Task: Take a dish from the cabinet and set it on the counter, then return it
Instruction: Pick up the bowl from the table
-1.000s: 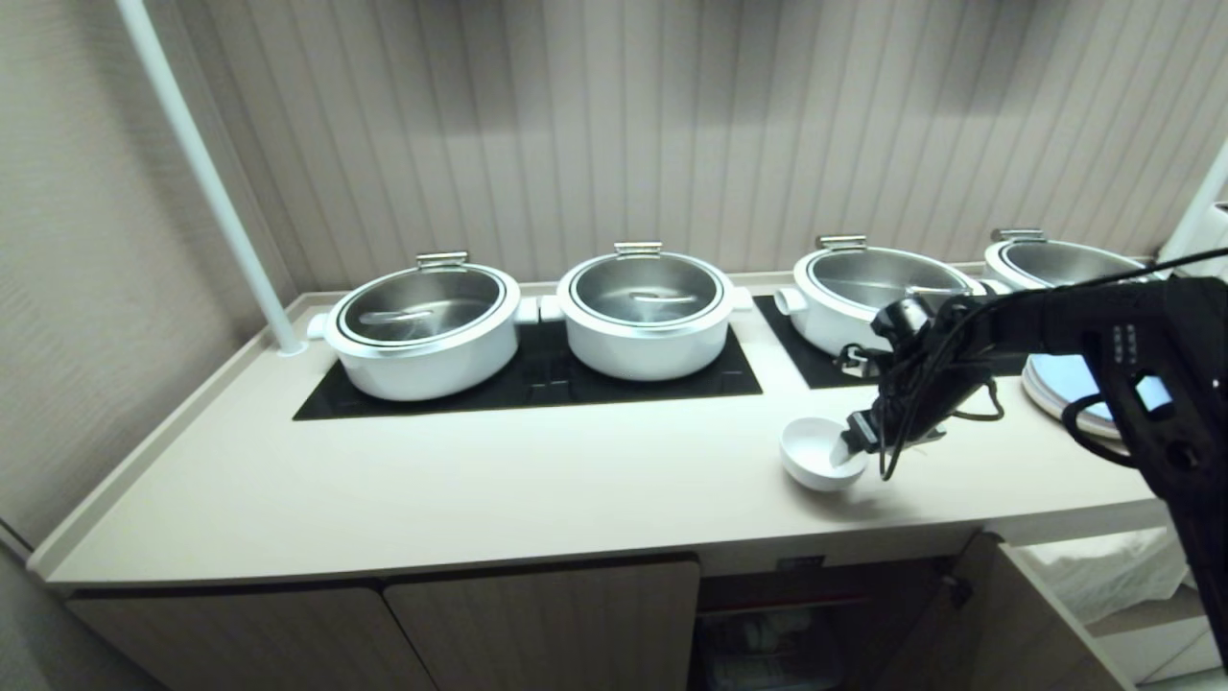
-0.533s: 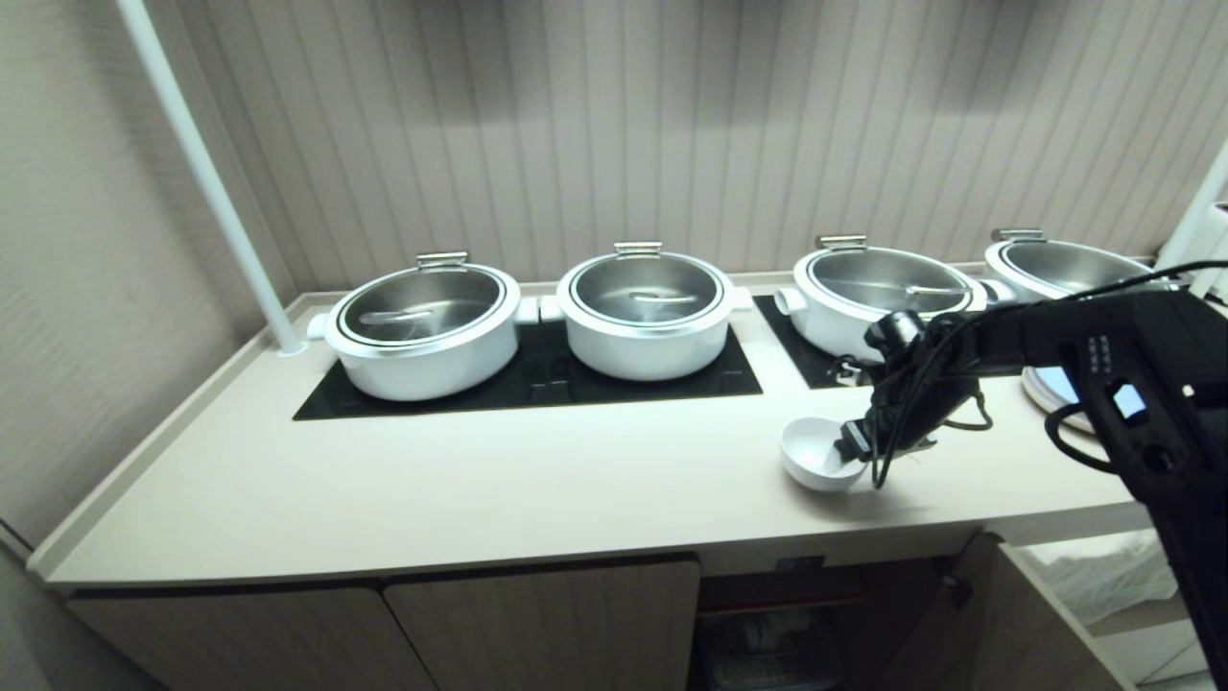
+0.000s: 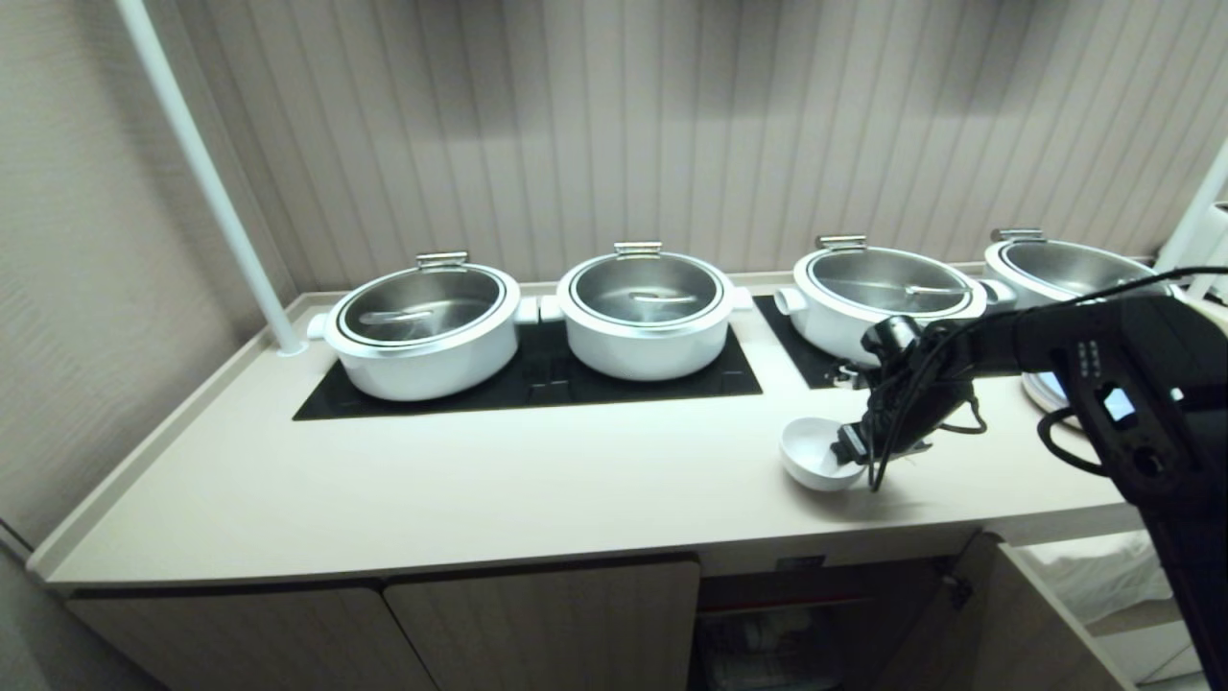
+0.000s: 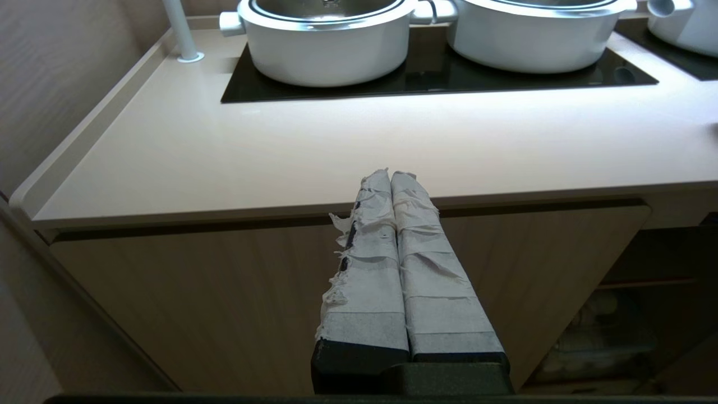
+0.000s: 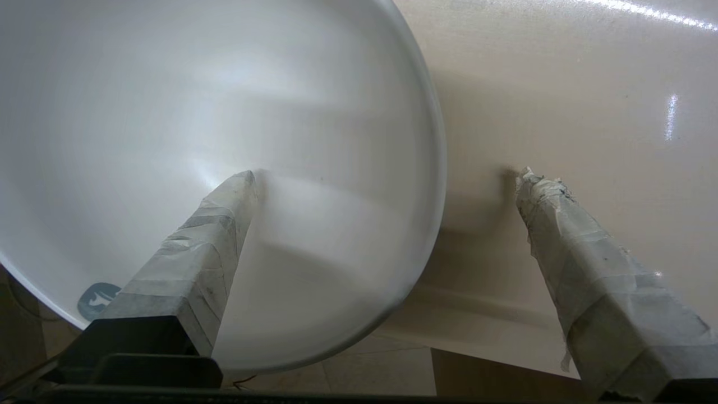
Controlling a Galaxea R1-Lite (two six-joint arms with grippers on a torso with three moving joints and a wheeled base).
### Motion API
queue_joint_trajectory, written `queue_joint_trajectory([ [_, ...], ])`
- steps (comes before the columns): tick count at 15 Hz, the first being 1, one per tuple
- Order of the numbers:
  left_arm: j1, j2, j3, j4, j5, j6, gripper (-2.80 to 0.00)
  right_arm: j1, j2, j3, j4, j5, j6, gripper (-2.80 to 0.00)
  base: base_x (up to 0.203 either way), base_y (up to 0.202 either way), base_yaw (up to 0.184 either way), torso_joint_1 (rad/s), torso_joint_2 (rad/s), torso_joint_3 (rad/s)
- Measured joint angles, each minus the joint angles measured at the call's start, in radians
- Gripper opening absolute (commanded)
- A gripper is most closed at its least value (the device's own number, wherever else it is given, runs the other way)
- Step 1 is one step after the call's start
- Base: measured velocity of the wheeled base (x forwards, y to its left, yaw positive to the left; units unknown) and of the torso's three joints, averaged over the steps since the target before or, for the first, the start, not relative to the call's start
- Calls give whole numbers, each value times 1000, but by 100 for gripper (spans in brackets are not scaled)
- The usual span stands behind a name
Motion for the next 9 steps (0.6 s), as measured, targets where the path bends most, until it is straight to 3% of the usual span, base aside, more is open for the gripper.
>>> queue_joint_trajectory([
  [2, 0, 0, 0, 0, 0, 0, -280, 0, 0, 0, -1, 0, 0, 0, 0, 0, 0, 0, 0, 0],
  [3, 0, 0, 0, 0, 0, 0, -280, 0, 1, 0, -1, 1, 0, -280, 0, 0, 0, 0, 0, 0],
  [9, 0, 0, 0, 0, 0, 0, -280, 0, 1, 1, -20, 1, 1, -280, 0, 0, 0, 0, 0, 0],
])
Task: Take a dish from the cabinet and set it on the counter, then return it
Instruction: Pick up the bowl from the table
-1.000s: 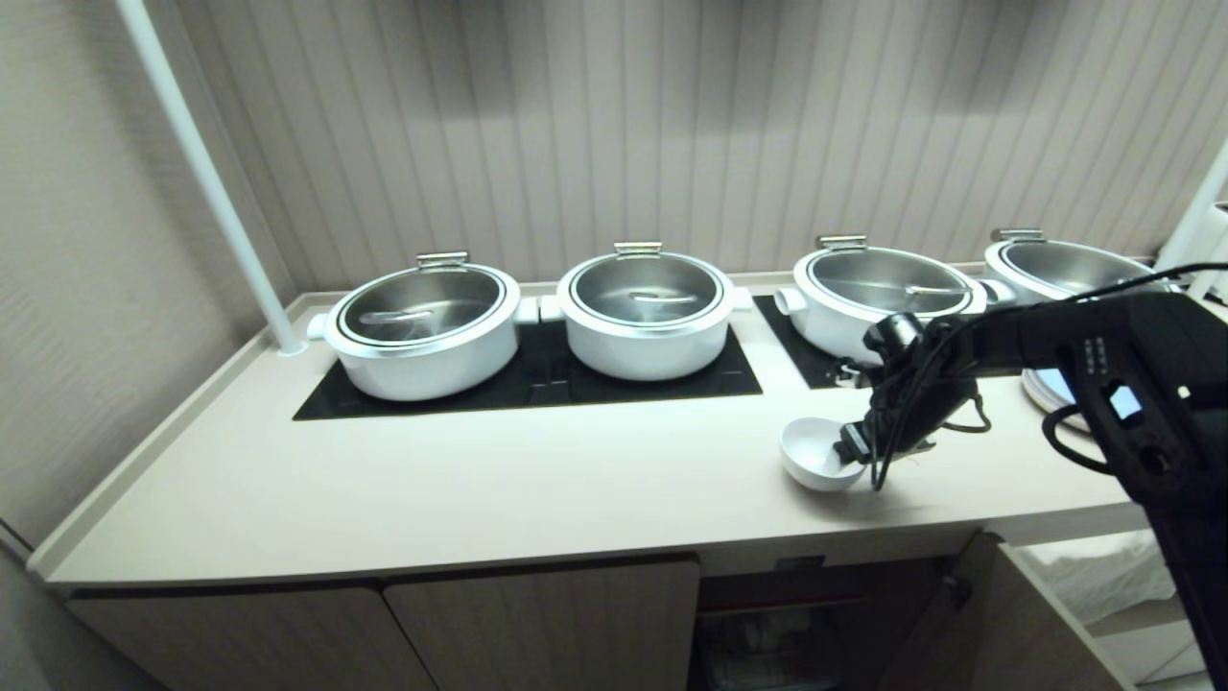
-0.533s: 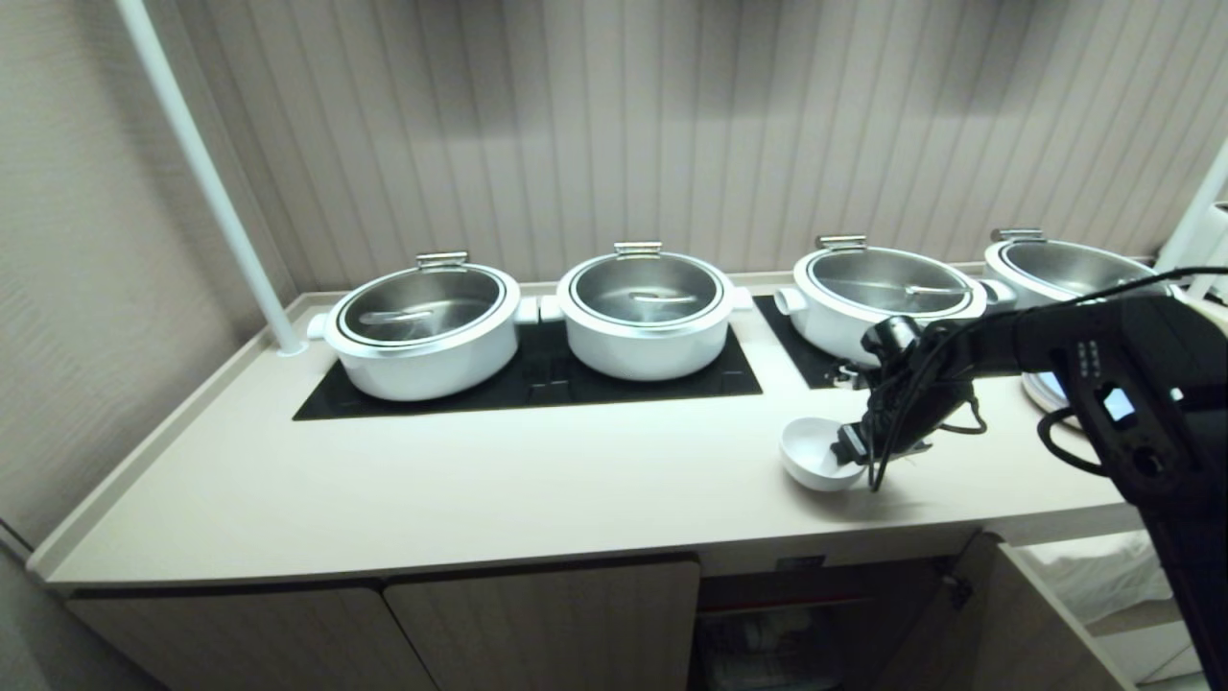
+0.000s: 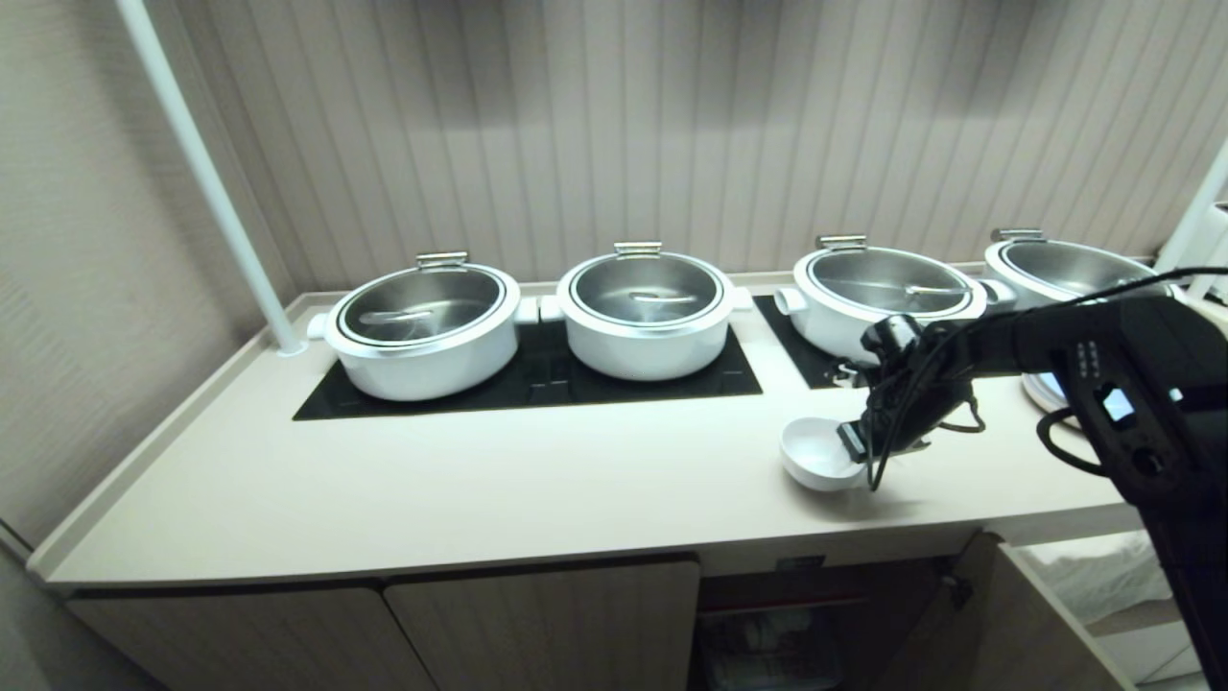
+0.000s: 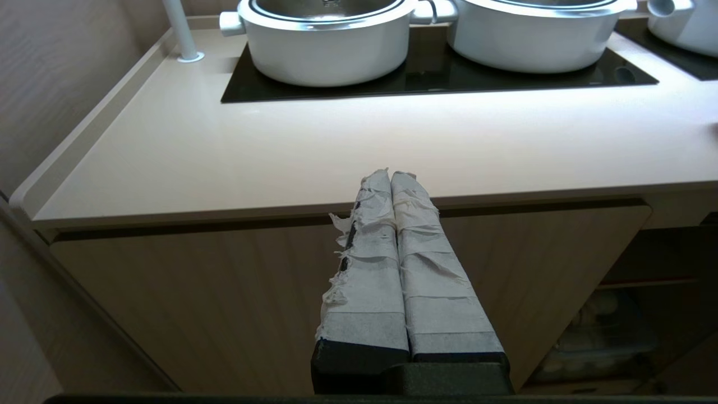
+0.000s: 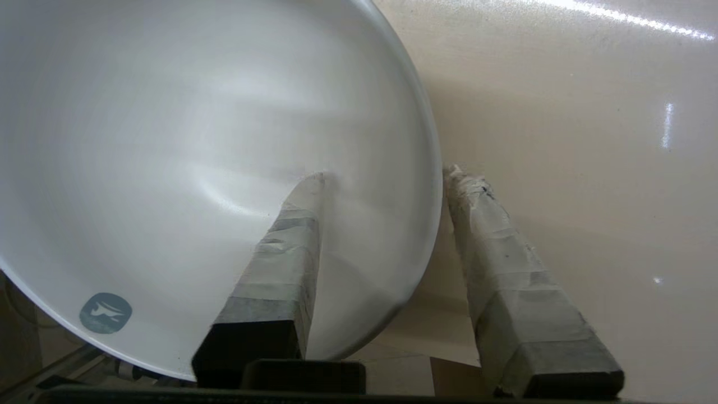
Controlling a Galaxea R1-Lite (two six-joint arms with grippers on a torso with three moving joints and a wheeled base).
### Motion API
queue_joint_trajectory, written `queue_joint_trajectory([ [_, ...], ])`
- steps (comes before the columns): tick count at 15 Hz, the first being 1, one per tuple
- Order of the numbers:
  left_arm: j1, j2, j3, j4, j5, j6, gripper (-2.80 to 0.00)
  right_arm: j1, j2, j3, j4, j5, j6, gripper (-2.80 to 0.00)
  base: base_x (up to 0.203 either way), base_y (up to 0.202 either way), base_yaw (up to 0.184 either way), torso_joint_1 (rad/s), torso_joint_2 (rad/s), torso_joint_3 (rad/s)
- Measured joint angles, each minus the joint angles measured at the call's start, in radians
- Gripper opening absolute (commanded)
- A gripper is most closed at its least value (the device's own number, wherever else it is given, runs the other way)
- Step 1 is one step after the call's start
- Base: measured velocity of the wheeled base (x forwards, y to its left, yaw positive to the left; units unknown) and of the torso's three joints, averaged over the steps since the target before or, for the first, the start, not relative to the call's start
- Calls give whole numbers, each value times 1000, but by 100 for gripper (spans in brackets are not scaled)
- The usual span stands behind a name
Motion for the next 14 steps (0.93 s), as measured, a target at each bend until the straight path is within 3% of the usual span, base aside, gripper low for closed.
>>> queue_joint_trajectory([
  [10, 0, 0, 0, 0, 0, 0, -280, 3, -12, 1, 3, 1, 3, -280, 0, 0, 0, 0, 0, 0],
  [14, 0, 0, 0, 0, 0, 0, -280, 11, -21, 4, 3, -1, 97, -280, 0, 0, 0, 0, 0, 0],
])
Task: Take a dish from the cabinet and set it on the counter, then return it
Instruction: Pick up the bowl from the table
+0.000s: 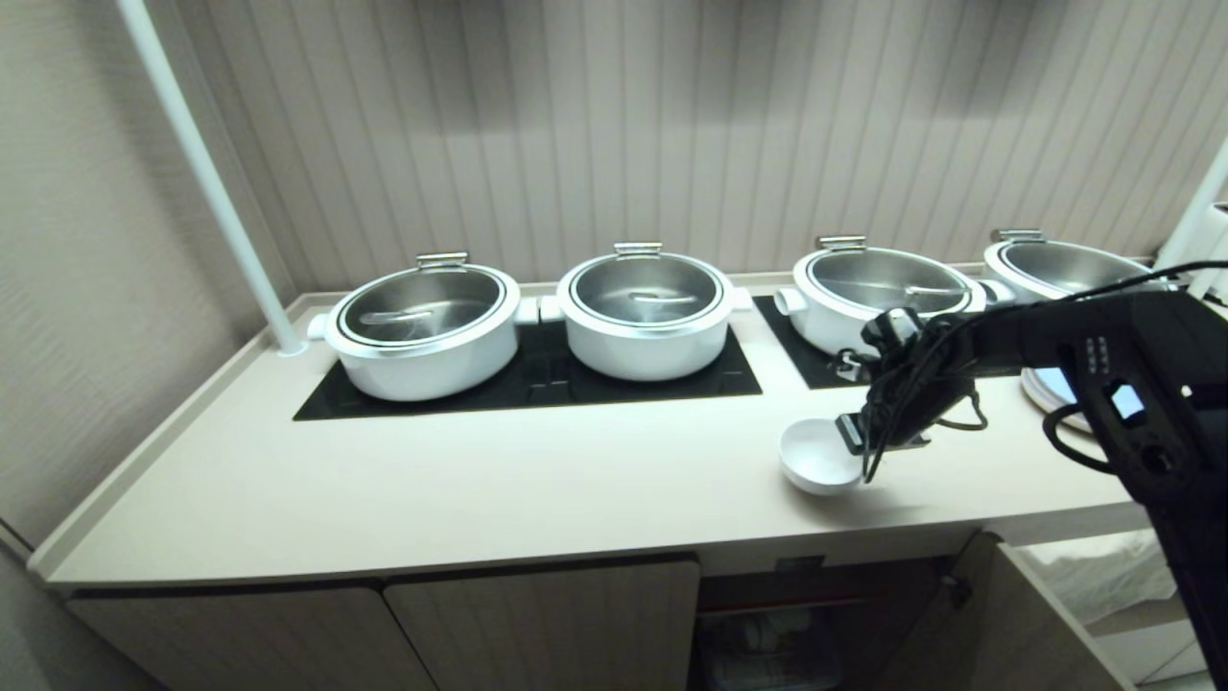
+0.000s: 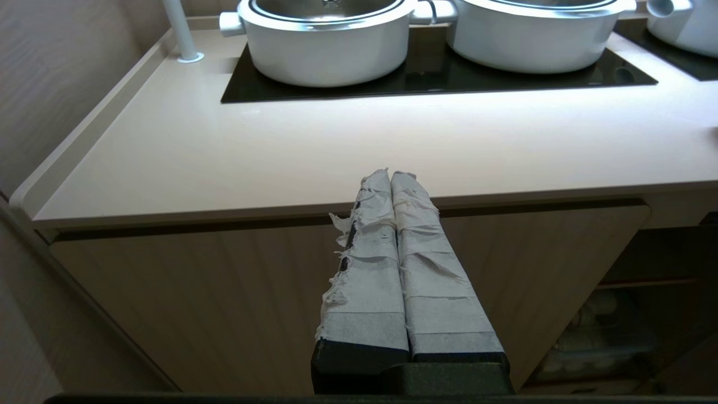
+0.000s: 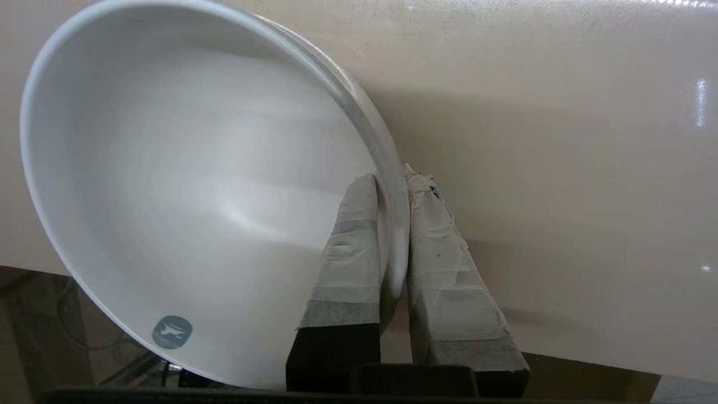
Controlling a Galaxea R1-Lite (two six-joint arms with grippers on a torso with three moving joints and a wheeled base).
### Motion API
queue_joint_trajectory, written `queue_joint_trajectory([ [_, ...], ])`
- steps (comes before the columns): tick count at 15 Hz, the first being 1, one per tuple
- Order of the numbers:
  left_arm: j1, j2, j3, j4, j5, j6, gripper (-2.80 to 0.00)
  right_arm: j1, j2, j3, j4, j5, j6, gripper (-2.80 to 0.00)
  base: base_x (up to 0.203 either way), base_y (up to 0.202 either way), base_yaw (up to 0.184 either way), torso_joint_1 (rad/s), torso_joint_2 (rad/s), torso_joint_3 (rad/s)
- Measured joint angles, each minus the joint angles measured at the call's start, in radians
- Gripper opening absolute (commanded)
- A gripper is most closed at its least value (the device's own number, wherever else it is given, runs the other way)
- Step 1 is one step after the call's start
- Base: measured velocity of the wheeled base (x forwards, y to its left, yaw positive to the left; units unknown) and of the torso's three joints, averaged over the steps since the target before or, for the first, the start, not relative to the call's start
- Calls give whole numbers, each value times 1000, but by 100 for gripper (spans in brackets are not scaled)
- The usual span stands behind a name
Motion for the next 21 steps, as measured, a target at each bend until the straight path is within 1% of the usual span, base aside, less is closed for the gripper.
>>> queue_joint_trajectory([
  [10, 0, 0, 0, 0, 0, 0, -280, 34, -55, 7, 8, 0, 291, -280, 0, 0, 0, 0, 0, 0],
  [17, 0, 0, 0, 0, 0, 0, -280, 55, -119, 28, 34, 0, 525, -280, 0, 0, 0, 0, 0, 0],
  [19, 0, 0, 0, 0, 0, 0, -280, 56, -146, 60, 45, 0, 569, -280, 0, 0, 0, 0, 0, 0],
  [21, 0, 0, 0, 0, 0, 0, -280, 55, -184, 115, 42, 0, 588, -280, 0, 0, 0, 0, 0, 0],
])
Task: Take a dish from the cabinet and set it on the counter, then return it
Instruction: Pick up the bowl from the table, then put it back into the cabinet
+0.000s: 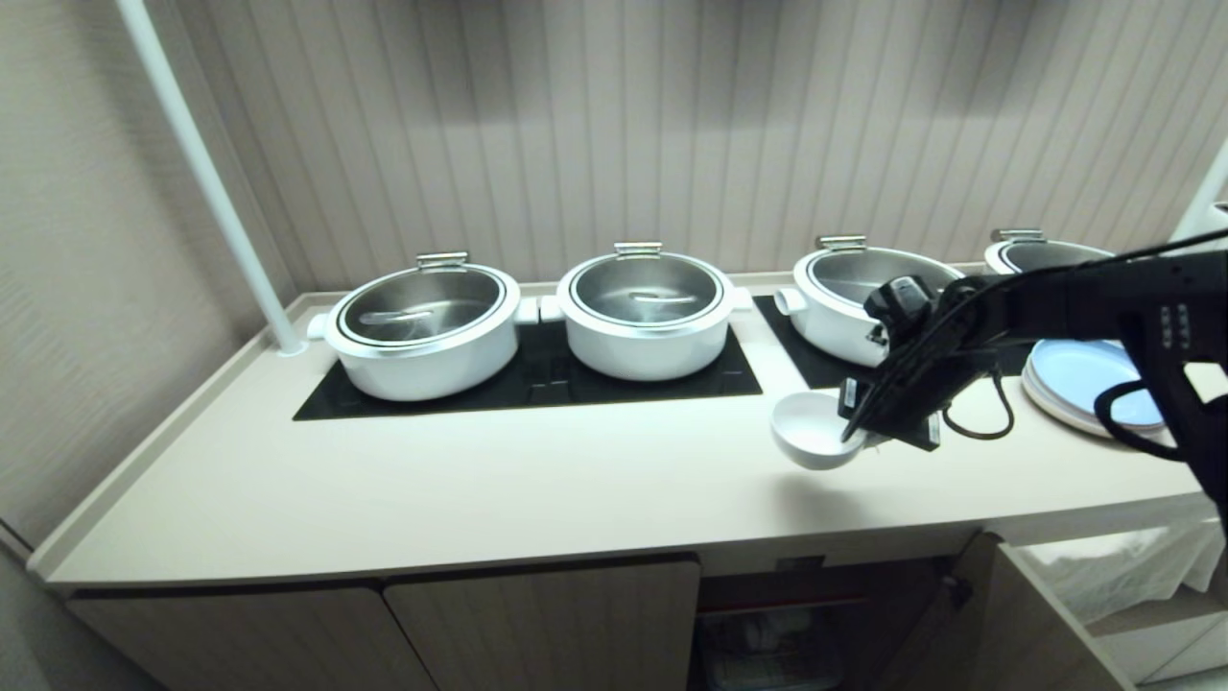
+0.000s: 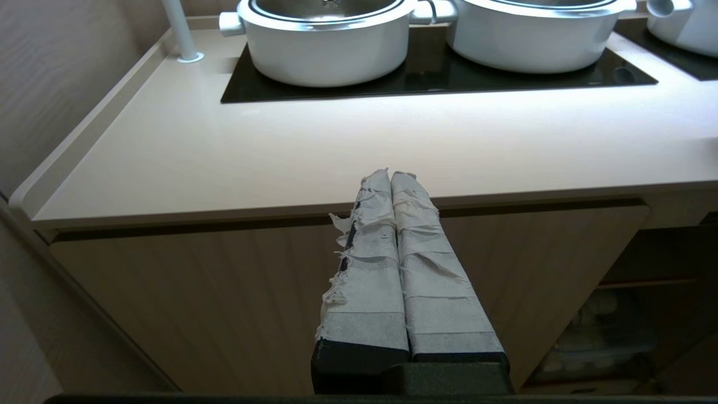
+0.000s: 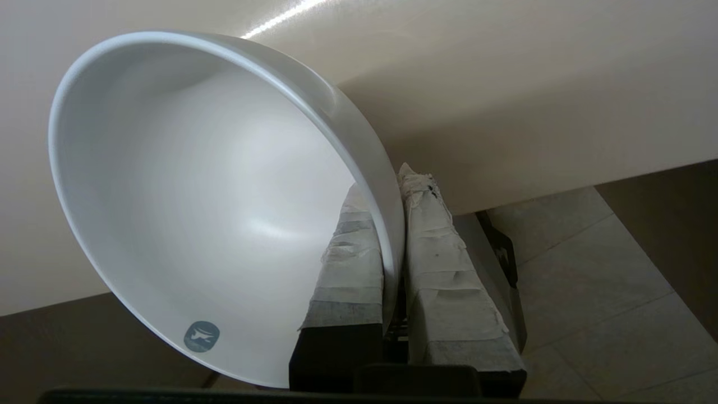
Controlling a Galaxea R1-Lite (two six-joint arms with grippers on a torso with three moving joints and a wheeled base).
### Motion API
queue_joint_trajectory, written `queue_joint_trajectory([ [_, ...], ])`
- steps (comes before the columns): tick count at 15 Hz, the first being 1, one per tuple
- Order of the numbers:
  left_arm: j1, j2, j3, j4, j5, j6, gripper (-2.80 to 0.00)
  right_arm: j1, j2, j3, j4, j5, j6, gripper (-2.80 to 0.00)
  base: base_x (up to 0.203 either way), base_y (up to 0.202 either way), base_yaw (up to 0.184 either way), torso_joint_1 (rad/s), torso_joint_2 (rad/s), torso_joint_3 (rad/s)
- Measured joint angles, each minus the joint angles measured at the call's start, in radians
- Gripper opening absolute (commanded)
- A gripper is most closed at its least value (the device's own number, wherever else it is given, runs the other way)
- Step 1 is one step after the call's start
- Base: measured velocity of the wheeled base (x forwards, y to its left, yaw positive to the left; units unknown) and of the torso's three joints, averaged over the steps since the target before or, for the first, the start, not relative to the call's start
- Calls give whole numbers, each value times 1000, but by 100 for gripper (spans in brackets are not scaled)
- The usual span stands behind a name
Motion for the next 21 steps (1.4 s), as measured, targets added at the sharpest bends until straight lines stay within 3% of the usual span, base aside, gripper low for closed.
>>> queue_joint_trajectory([
  [5, 0, 0, 0, 0, 0, 0, -280, 12, -121, 164, -52, 0, 8, -280, 0, 0, 0, 0, 0, 0],
  [13, 0, 0, 0, -1, 0, 0, -280, 41, -348, 593, -300, 1, 11, -280, 0, 0, 0, 0, 0, 0],
  [21, 0, 0, 0, 0, 0, 0, -280, 75, -553, 840, -367, 2, 7, -280, 0, 0, 0, 0, 0, 0],
])
